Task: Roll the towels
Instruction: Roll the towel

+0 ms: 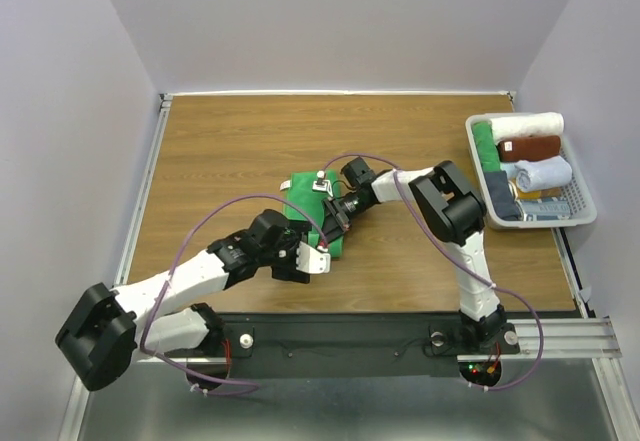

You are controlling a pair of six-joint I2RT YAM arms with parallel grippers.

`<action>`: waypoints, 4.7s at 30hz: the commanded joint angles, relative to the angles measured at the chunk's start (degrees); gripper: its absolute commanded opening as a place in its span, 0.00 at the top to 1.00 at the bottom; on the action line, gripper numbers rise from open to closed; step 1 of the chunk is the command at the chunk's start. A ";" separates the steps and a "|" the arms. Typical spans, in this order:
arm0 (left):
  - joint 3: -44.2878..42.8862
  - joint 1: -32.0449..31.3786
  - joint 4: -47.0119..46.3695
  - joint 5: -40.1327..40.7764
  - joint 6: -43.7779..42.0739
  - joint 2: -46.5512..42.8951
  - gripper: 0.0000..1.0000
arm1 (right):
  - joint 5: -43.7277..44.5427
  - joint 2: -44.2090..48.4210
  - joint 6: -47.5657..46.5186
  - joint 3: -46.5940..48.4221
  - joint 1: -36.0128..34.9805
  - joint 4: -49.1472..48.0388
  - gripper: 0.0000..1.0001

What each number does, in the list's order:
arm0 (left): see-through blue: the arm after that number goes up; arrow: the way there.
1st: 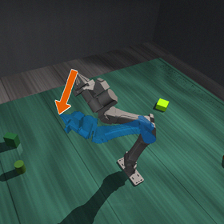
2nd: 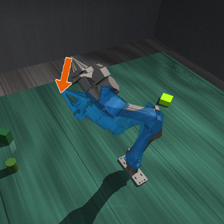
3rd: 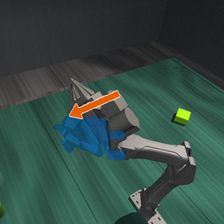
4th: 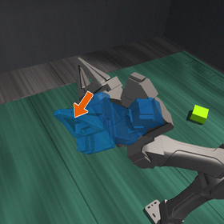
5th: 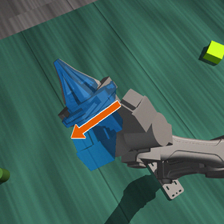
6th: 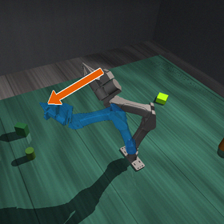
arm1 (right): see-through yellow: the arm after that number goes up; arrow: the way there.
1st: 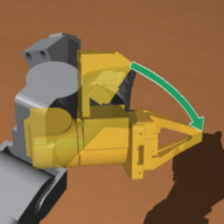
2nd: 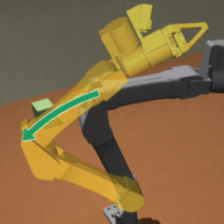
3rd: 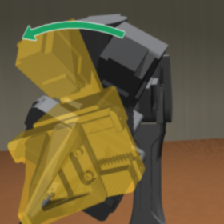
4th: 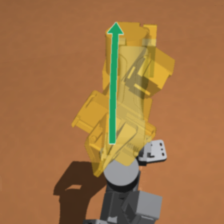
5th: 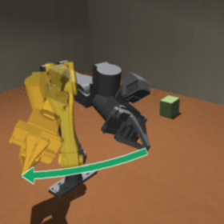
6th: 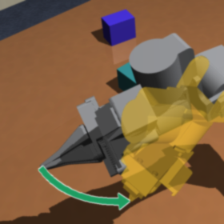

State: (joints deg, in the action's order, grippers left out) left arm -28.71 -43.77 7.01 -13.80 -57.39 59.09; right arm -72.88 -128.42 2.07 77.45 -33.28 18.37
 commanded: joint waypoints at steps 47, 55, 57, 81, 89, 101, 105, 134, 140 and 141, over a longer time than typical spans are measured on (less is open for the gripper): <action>-29.36 12.82 32.36 -25.82 -4.22 44.17 0.79 | 18.74 24.87 -13.90 5.79 17.72 11.95 0.16; -40.89 17.57 46.43 -30.05 -8.79 59.29 0.76 | 27.16 37.97 -24.82 -3.44 13.43 12.48 0.12; -43.44 18.98 47.48 -30.40 -9.23 62.10 0.75 | 31.65 39.64 -28.07 -5.20 9.74 12.48 0.12; -55.31 22.85 49.95 -26.98 -7.65 72.13 0.71 | 58.12 23.40 -41.53 -9.15 -16.56 -4.31 0.17; -52.94 23.99 45.20 -28.12 -5.19 67.75 0.56 | 54.00 21.90 -40.92 -12.94 -16.47 -4.22 0.74; -49.07 33.55 46.26 -34.18 -4.75 54.04 0.13 | 39.15 21.28 -35.99 -10.04 -13.75 10.35 0.99; -48.28 38.92 44.51 -37.17 -3.27 49.29 0.09 | 35.18 18.83 -32.83 -8.03 -12.78 12.74 0.99; -3.98 0.88 -1.38 0.88 -2.64 5.13 0.01 | 10.83 -14.31 -28.26 24.93 -2.67 46.92 0.95; -6.71 0.88 -1.47 -1.75 -5.02 12.00 0.01 | 9.51 -17.12 -29.14 27.49 -1.97 50.18 0.92; -6.88 0.88 -1.56 -1.84 -5.28 12.80 0.01 | 9.60 -17.13 -29.14 27.93 -2.05 50.44 0.92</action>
State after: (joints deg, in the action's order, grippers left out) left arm -32.84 -42.54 8.01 -14.74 -60.64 70.37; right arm -69.36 -142.58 -24.84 104.51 -35.31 66.26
